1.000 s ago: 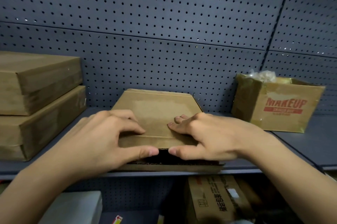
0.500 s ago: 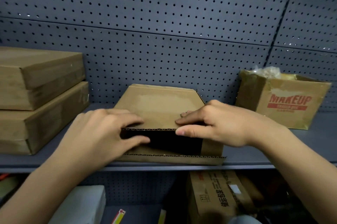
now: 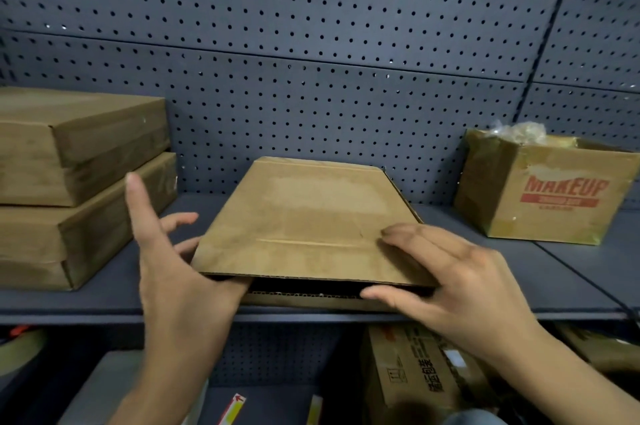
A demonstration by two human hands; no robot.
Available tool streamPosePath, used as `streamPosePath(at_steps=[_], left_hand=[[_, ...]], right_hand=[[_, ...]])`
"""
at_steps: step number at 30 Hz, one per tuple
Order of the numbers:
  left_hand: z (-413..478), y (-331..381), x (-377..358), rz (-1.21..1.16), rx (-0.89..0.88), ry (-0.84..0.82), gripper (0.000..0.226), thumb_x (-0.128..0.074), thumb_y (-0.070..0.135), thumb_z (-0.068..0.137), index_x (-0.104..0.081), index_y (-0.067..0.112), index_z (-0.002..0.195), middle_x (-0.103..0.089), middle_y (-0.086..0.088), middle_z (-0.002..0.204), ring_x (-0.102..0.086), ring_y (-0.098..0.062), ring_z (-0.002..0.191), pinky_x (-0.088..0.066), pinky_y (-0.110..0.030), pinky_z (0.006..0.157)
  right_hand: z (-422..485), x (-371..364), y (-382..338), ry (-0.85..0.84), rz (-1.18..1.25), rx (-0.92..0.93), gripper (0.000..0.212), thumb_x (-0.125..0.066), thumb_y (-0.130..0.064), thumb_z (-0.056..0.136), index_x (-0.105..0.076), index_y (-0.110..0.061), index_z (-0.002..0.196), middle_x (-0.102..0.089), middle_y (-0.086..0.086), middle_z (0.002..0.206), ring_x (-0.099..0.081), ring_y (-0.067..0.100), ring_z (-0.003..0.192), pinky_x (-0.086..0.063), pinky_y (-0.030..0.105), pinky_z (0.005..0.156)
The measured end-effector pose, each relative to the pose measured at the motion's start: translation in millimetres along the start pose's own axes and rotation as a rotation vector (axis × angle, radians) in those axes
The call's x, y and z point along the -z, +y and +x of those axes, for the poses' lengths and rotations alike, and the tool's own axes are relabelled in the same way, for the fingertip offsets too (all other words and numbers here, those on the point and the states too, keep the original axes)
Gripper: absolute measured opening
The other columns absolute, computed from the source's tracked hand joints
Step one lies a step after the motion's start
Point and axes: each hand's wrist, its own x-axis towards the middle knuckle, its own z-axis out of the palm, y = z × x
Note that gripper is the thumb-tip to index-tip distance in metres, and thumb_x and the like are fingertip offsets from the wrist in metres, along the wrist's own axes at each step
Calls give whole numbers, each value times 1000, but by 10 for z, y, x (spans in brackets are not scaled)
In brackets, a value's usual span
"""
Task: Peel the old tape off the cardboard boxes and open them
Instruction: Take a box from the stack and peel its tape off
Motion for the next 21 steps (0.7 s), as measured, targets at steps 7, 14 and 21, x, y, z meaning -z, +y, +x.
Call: streamPosePath(at_steps=[7, 14, 21], left_hand=[[13, -85, -15, 44, -16, -103, 136, -93, 20, 59, 8, 75, 132, -55, 21, 111, -59, 2, 102, -42, -32, 89], [16, -146, 53, 82, -17, -181, 134, -89, 5, 61, -2, 67, 142, -52, 26, 117, -54, 6, 109, -39, -25, 89], [-49, -295, 200, 33, 3, -215, 115, -75, -8, 73, -21, 67, 142, -55, 35, 130, -52, 8, 122, -48, -22, 98]], right_hand=[[-196, -82, 175, -18, 440, -597, 86, -77, -65, 61, -41, -48, 137, -46, -20, 125, -48, -2, 118, -43, 26, 93], [-159, -87, 58, -100, 482, -681, 91, -85, -39, 62, -33, -54, 136, -47, -21, 110, -43, -22, 100, -37, 9, 74], [-187, 52, 51, -189, 506, -641, 83, -77, -28, 72, -37, -55, 140, -48, -40, 113, -42, -24, 110, -39, 2, 81]])
